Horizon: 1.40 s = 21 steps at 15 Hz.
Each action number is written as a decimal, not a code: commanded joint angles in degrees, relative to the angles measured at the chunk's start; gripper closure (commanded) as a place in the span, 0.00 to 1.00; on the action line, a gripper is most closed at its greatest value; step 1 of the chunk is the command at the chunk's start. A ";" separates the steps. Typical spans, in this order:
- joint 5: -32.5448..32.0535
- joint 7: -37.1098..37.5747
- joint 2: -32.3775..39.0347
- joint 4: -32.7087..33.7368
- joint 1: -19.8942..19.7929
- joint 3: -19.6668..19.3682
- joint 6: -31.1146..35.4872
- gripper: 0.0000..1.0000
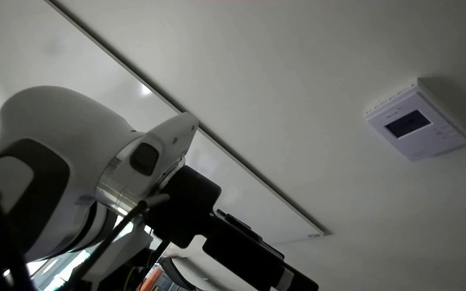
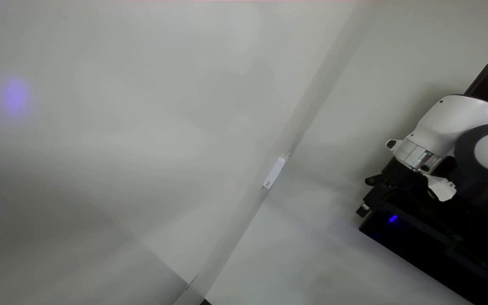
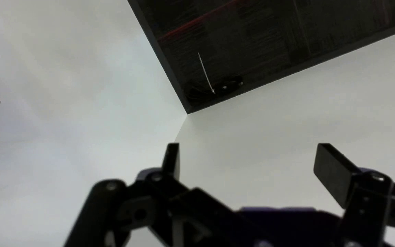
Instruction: Turn off the light switch
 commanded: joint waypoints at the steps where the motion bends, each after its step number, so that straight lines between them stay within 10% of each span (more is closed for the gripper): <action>1: -2.65 6.13 4.46 1.59 -1.00 1.94 0.70 0.00; 5: -2.88 6.67 8.42 3.06 -0.67 1.12 1.97 0.00; 6: -3.03 6.74 9.04 3.33 -0.64 0.97 2.53 0.25; 10: -3.09 6.74 9.27 4.85 -0.28 0.68 -0.65 0.51; 11: -1.72 5.20 9.23 3.43 -0.02 0.52 1.62 0.33; 16: -1.73 5.20 9.26 4.09 -0.02 0.47 0.89 0.50; 17: -1.24 5.54 9.78 4.15 -0.02 0.43 1.55 0.75; 21: 0.26 9.70 12.79 3.43 -0.27 -0.07 9.88 0.99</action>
